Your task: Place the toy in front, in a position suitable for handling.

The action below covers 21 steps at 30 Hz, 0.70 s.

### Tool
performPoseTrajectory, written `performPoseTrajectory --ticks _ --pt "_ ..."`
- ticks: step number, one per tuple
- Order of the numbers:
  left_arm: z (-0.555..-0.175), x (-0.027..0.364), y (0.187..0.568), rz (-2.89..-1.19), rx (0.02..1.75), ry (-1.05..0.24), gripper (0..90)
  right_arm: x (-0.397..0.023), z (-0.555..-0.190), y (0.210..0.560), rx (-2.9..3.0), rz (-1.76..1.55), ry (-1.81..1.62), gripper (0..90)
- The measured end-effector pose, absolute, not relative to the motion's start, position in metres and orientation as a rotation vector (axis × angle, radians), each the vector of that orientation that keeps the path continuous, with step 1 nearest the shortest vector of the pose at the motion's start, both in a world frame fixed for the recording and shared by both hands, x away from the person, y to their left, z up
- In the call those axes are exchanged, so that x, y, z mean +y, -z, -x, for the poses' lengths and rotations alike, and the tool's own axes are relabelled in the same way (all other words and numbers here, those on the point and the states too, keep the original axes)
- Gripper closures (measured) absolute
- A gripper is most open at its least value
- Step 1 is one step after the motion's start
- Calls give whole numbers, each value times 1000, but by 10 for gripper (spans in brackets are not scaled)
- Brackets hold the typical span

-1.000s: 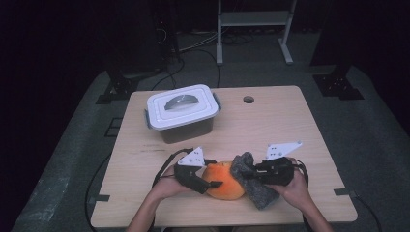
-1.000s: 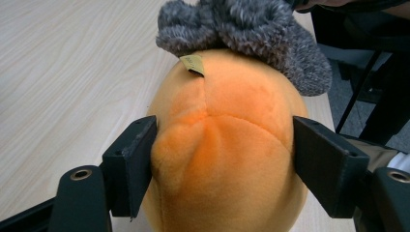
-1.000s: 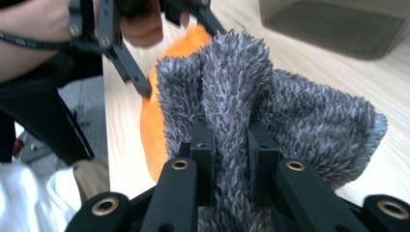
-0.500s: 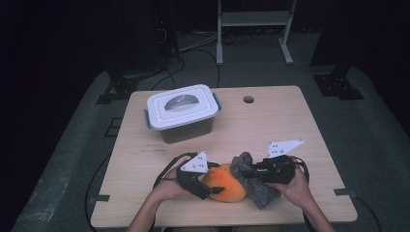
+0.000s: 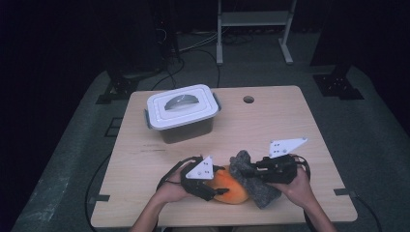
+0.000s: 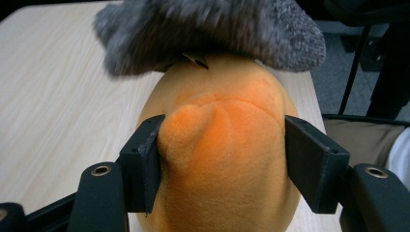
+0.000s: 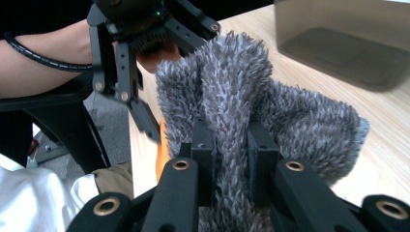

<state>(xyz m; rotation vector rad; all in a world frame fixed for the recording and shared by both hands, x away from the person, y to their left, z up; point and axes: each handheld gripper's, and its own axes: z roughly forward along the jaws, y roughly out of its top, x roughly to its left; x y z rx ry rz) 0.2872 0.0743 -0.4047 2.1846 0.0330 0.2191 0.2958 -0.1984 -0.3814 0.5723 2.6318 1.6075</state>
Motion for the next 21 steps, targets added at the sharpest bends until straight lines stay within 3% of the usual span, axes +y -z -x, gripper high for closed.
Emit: performPoseTrajectory --ticks 15,17,21 --pt "-291 82 406 -2236 37 -228 355 -200 -302 399 2708 -627 -1557 772" --pt "-292 83 405 -2237 54 -214 334 -202 -302 403 2711 -649 -1551 773" --pt "-293 79 402 -2231 96 -177 201 -201 -301 404 2716 -653 -1539 774"
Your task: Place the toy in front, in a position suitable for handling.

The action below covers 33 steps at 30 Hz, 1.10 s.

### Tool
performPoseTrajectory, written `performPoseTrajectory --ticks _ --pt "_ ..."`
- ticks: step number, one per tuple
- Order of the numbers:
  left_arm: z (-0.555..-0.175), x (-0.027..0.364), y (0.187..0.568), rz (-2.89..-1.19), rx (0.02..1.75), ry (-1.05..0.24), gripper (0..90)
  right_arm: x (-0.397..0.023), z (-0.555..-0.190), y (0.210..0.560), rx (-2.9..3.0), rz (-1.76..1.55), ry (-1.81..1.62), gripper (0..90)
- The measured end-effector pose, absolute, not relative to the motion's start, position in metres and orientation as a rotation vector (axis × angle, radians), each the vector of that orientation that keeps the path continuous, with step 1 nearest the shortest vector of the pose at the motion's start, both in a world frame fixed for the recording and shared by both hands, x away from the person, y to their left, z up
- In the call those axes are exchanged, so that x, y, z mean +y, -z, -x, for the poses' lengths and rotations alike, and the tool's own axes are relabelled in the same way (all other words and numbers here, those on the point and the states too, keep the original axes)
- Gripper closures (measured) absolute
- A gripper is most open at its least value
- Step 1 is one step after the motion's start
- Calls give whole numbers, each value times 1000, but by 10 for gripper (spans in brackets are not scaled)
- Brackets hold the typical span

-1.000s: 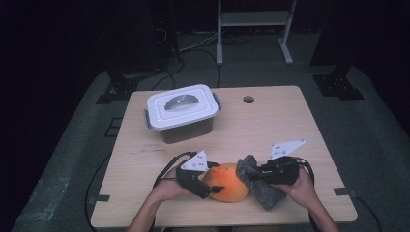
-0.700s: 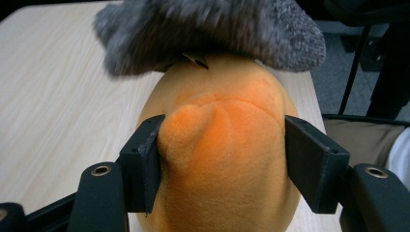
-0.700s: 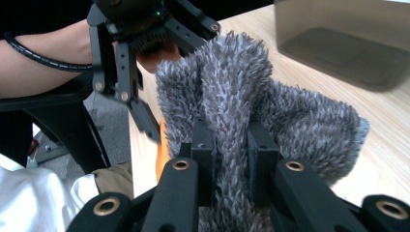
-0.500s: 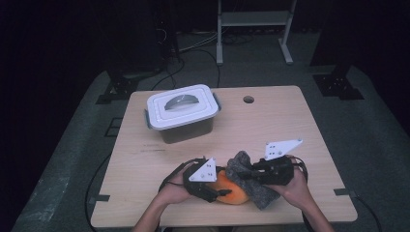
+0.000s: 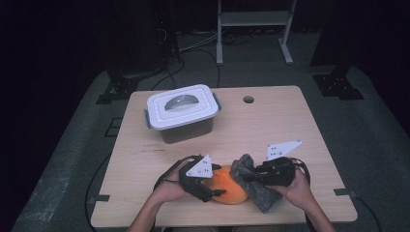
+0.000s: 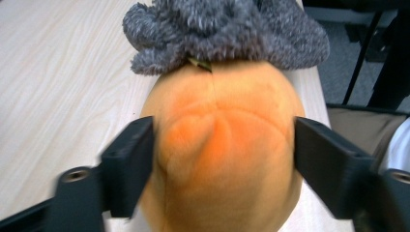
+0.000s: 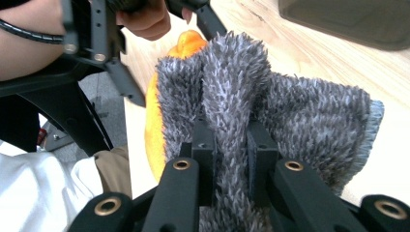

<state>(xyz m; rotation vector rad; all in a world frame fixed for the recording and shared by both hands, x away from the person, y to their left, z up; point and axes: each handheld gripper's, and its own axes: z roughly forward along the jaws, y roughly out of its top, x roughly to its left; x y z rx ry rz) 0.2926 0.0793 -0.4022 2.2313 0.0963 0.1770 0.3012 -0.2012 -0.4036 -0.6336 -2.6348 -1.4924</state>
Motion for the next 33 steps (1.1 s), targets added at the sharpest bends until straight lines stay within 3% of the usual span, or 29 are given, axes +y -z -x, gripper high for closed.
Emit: performPoseTrajectory --ticks 1,5,8,13,22,27,29,33 --pt "-293 79 401 -2208 123 -149 201 -201 -301 403 -2639 629 1490 774" --pt "-290 78 400 -2210 93 -188 365 -198 -300 401 -2641 612 1468 774" --pt "-288 77 400 -2203 58 -198 399 -198 -296 393 -2658 602 1513 775" --pt "-280 70 401 -2207 -41 -205 396 -183 -288 381 -2662 534 1585 775" --pt "-295 93 404 -2238 23 -173 416 -192 -297 399 -2623 617 1540 774" --pt "-294 86 396 -2210 69 -132 244 -189 -298 399 -2616 638 1556 774" --pt "-293 83 396 -2226 49 -150 256 -186 -297 398 -2620 621 1560 773" --pt "-294 88 400 -2234 47 -158 374 -187 -297 399 -2621 621 1562 774"
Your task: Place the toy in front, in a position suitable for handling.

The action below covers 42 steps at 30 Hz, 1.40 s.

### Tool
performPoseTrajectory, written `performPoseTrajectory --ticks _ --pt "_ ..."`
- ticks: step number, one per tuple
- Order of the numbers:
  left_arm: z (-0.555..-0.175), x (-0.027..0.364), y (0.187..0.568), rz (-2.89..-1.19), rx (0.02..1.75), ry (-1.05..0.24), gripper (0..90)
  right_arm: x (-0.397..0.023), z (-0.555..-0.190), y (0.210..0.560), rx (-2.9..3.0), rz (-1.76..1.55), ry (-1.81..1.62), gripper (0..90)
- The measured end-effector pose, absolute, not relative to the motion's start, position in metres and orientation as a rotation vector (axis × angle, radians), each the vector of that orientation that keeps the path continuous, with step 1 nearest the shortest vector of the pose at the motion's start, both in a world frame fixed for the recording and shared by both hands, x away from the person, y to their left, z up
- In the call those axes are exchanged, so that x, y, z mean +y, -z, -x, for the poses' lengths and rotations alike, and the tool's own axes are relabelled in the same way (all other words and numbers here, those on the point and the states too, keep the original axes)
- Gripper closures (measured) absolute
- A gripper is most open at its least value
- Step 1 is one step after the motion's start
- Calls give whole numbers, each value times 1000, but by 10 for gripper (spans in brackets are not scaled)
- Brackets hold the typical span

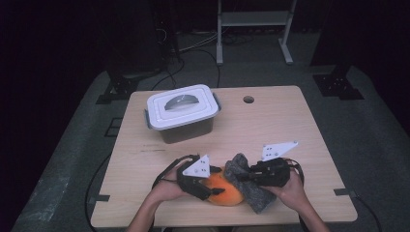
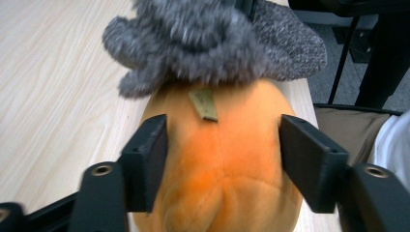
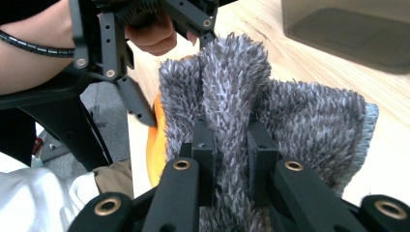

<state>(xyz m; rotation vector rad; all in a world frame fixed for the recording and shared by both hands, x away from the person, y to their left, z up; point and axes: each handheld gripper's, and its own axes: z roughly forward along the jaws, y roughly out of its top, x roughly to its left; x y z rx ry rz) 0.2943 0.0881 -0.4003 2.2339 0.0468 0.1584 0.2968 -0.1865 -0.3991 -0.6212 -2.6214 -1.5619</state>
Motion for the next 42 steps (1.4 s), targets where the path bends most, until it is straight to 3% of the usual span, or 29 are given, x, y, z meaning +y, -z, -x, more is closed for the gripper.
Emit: performPoseTrajectory --ticks 16,42 --pt "-303 112 406 -2236 52 -57 388 -212 -314 420 -2544 757 1510 773" --pt "-313 130 410 -2220 111 -19 378 -203 -315 425 -2520 722 1487 773"
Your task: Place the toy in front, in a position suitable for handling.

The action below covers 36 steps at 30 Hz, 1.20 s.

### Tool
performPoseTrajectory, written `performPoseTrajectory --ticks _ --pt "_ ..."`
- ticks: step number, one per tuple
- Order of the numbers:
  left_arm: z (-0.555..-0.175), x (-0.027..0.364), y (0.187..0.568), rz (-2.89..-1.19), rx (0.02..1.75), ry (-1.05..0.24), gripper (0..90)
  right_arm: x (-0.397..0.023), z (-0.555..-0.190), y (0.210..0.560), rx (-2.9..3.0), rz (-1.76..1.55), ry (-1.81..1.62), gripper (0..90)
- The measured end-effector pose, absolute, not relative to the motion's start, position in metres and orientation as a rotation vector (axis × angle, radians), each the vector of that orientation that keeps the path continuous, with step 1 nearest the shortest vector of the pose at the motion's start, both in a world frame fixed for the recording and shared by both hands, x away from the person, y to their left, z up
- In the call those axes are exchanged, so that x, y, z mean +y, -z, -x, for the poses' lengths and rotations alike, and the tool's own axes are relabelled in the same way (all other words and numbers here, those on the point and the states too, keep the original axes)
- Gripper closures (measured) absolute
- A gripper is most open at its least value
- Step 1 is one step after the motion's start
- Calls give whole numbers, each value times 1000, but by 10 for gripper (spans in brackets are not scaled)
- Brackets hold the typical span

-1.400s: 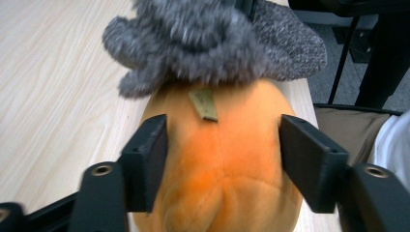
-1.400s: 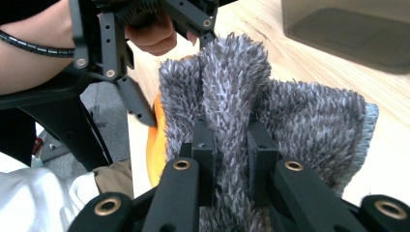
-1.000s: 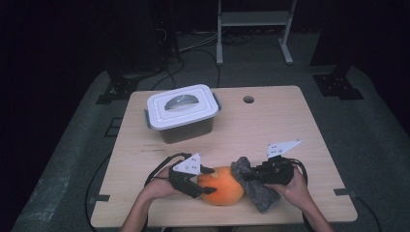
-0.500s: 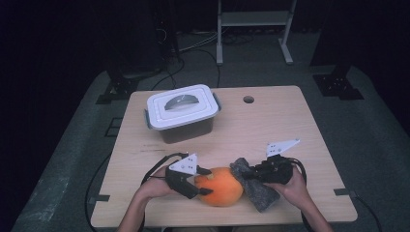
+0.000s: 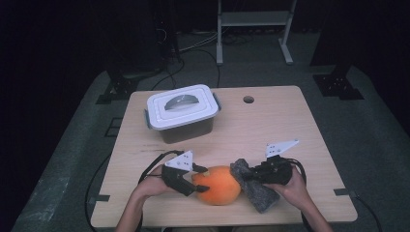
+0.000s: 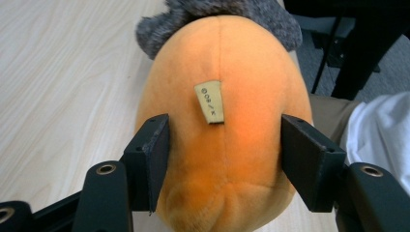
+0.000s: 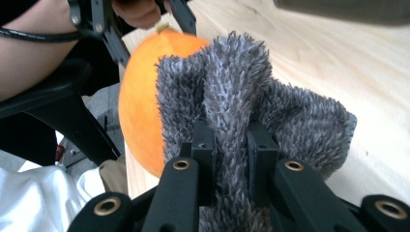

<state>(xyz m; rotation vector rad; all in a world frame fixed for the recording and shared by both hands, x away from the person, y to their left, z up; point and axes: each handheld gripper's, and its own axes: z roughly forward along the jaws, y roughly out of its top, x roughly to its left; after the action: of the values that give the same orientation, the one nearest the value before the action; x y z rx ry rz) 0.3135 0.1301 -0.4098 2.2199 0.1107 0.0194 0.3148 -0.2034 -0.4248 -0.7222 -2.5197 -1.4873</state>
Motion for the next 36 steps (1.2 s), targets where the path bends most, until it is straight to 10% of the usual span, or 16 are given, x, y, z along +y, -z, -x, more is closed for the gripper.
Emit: performPoseTrajectory --ticks 28,36 --pt "-312 105 403 -2107 149 -50 474 -209 -305 404 -2567 710 1612 766" --pt "-306 91 403 -2119 123 -86 364 -185 -297 399 -2659 602 1574 769"
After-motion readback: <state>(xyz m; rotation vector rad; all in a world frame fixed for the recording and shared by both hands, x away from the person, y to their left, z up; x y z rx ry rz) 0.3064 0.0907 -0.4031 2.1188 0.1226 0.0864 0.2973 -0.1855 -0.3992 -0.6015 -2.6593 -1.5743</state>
